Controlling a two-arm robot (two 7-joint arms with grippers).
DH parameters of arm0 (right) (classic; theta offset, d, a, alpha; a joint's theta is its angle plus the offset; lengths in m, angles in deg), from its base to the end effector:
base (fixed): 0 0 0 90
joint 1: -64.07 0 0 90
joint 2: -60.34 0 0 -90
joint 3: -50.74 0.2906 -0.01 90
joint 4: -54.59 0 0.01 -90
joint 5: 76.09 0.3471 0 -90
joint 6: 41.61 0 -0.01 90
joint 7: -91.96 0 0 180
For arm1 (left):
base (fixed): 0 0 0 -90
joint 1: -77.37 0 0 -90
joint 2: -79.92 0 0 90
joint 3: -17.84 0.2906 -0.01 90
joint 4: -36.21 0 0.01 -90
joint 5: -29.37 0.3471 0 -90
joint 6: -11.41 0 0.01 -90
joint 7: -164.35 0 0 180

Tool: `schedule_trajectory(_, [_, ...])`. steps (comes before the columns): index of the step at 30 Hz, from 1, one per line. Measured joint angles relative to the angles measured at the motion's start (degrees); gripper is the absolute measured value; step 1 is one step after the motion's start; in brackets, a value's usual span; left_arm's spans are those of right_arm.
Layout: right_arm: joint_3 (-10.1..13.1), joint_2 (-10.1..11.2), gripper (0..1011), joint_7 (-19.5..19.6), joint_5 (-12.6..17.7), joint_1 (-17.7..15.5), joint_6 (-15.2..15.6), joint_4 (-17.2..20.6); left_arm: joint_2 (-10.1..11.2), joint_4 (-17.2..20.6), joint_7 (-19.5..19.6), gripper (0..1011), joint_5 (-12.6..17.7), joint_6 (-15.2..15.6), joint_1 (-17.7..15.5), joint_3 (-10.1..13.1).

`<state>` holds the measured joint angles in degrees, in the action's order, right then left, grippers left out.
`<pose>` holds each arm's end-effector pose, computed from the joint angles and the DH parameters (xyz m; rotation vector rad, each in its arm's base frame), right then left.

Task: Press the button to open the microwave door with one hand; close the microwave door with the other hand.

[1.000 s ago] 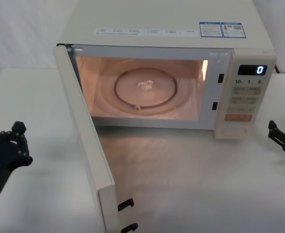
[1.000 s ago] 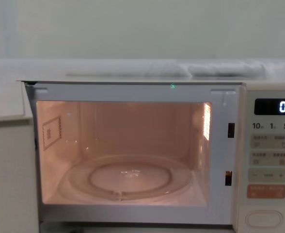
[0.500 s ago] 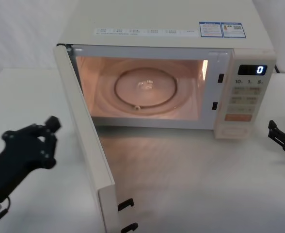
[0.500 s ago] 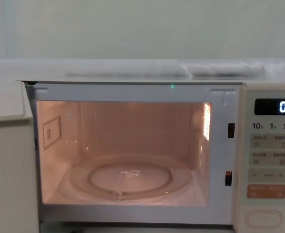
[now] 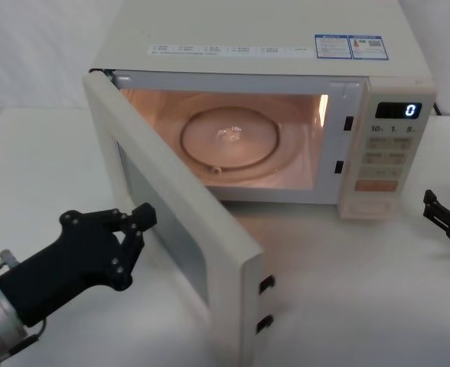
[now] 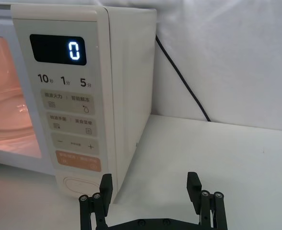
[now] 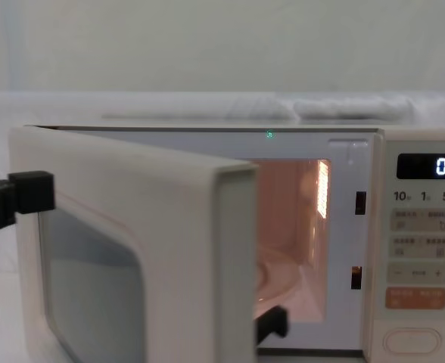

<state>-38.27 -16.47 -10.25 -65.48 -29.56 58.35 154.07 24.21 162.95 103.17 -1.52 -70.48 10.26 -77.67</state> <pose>0.3483 -0.0613 -0.2581 -0.0882 0.0282 -1.3422 0.2563 0.0719 -0.1680 0.0187 -0.0735 0.7952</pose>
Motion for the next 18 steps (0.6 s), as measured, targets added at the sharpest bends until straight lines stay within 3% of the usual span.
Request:
schedule_trajectory(7, [0.00, 0.00, 1002, 0.00, 0.00, 0.00, 0.00, 0.00, -0.40, -2.40, -0.39, 0, -0.34, -1.25, -3.98, 3.76])
schedule_trajectory(18, [0.00, 0.00, 1002, 0.00, 0.00, 0.00, 0.00, 0.00, -3.44, -9.29, -0.40, 0, 0.60, -1.19, -16.10, 16.29])
